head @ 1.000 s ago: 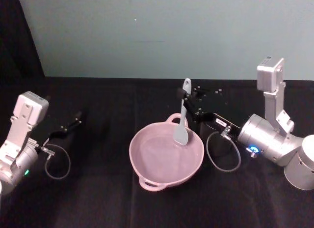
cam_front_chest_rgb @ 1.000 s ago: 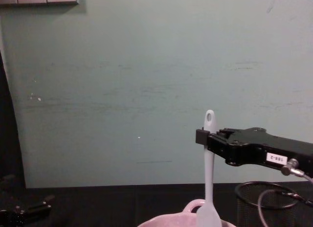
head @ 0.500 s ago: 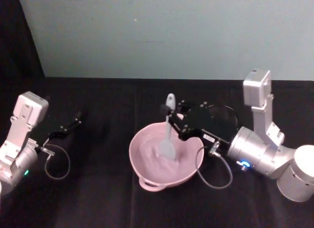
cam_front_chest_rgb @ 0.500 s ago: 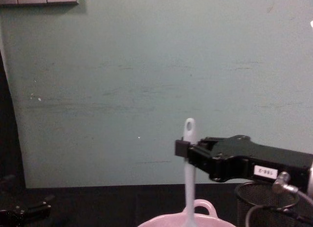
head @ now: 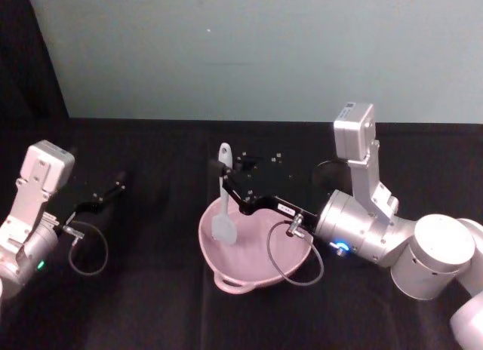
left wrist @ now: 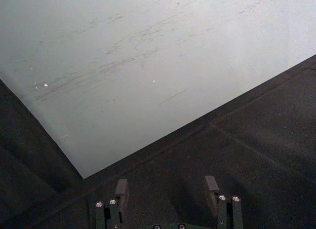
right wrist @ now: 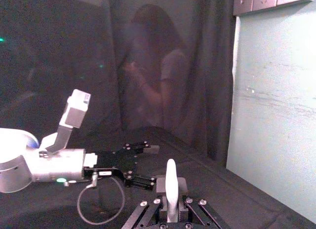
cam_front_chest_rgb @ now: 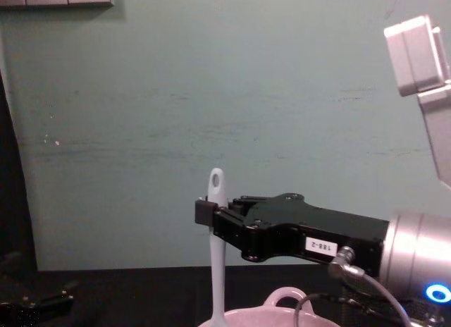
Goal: Use the one hand to pick up the spoon and stir the clear water in the bowl.
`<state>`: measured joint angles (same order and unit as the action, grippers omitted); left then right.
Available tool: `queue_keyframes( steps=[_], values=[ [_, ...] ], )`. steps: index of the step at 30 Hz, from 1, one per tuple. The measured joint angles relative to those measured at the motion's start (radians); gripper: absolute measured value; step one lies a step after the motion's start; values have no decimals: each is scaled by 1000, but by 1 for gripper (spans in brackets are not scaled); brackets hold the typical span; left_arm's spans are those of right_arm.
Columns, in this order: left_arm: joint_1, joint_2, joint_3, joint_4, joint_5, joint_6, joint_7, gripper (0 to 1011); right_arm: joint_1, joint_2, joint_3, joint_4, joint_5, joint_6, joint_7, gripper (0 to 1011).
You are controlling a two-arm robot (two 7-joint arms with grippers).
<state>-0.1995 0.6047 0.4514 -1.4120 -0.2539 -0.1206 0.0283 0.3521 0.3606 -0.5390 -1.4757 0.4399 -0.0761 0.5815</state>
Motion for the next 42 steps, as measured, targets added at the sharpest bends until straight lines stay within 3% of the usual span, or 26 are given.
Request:
queue_keyframes(
  steps=[7,13,22,29,38,42],
  values=[
    [0,0,0,0,0,0,0,1005,40,-26,0,71,-14,-18,-7,116],
    [0,0,0,0,0,0,0,1005,46,-16,22,87,-41,-31,-40,116],
    [0,0,0,0,0,0,0,1005,-1,50,64,6,-117,-11,-99,116],
    [0,0,0,0,0,0,0,1005,-43,65,76,-55,-124,-2,-92,116],
    [0,0,0,0,0,0,0,1005,-53,45,42,-76,-118,11,-52,116],
    [0,0,0,0,0,0,0,1005,-44,16,23,-55,-90,17,-30,116]
  ],
)
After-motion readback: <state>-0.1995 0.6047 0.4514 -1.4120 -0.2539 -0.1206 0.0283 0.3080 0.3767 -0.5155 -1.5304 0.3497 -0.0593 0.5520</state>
